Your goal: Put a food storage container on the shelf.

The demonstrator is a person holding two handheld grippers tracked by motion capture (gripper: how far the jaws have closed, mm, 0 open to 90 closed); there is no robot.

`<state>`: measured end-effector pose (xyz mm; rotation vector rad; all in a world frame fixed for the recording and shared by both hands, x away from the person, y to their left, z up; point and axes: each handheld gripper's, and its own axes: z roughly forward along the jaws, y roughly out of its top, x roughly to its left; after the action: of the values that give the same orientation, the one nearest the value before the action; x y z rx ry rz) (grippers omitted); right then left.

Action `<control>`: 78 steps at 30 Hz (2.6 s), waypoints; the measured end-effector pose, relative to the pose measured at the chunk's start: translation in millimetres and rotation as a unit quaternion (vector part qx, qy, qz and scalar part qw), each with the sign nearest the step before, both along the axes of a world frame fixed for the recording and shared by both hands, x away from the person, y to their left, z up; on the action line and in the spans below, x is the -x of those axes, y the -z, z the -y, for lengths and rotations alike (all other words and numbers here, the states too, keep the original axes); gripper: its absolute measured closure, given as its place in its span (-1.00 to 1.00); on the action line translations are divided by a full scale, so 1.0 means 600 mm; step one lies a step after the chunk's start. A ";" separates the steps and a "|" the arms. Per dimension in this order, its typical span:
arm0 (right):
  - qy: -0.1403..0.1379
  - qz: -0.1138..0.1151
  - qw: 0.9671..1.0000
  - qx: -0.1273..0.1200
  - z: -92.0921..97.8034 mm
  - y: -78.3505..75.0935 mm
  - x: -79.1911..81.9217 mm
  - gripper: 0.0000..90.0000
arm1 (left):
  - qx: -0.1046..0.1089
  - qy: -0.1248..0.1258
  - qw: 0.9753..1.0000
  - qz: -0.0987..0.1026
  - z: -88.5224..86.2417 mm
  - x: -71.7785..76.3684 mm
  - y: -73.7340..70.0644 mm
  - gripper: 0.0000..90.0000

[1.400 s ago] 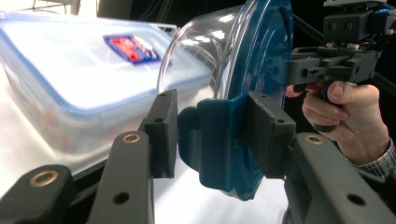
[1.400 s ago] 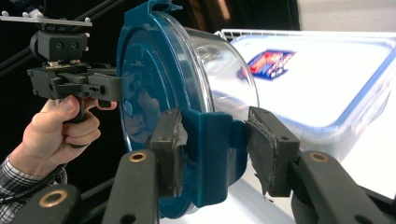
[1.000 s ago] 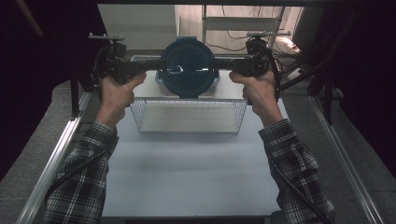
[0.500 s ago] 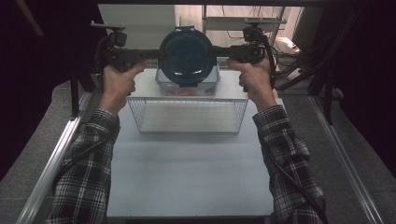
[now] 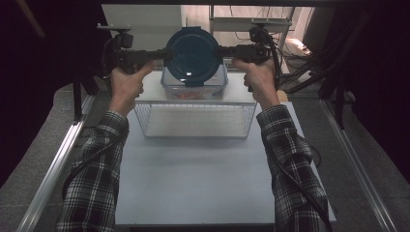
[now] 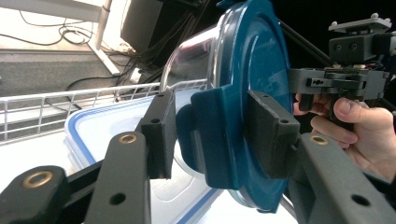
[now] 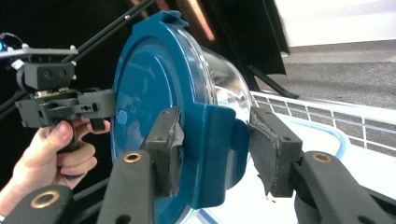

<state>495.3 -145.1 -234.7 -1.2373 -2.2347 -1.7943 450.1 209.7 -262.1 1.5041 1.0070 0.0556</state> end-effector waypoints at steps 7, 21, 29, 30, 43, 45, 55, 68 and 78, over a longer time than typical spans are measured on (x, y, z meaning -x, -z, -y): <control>0.051 0.027 0.995 0.086 -0.016 0.003 -0.005 0.21 | -0.029 -0.027 0.999 0.009 0.011 -0.007 0.008 0.33; 0.073 0.066 0.991 0.093 -0.007 -0.008 0.017 0.19 | -0.049 -0.052 0.997 0.039 0.001 0.021 0.002 0.05; 0.024 0.091 0.990 0.107 -0.014 -0.006 0.040 -0.32 | -0.118 -0.020 0.991 0.064 0.004 0.049 0.015 -0.33; 0.024 0.099 0.988 0.120 -0.017 -0.003 0.047 -0.47 | -0.131 -0.019 0.989 0.065 0.005 0.052 0.019 -0.41; 0.012 0.127 0.978 0.164 -0.011 0.027 0.086 -0.95 | -0.131 0.022 0.990 0.055 0.004 0.091 0.059 -0.72; 0.004 0.128 0.978 0.166 -0.008 0.030 0.094 -0.97 | -0.141 0.038 0.988 0.058 0.007 0.100 0.067 -0.73; -0.008 0.131 0.977 0.167 0.012 0.061 0.134 -0.98 | -0.178 0.063 0.979 0.080 0.024 0.143 0.103 -0.86; -0.026 0.131 0.976 0.175 0.022 0.126 0.170 -0.98 | -0.186 0.081 0.975 0.094 0.037 0.181 0.154 -0.89; -0.045 0.129 0.975 0.176 0.021 0.177 0.197 -0.98 | -0.176 0.075 0.978 0.084 0.040 0.210 0.204 -0.89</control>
<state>377.2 -157.9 -340.8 -0.9641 -2.8001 -1.6603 324.3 185.7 -384.5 1.8607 0.7718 0.2600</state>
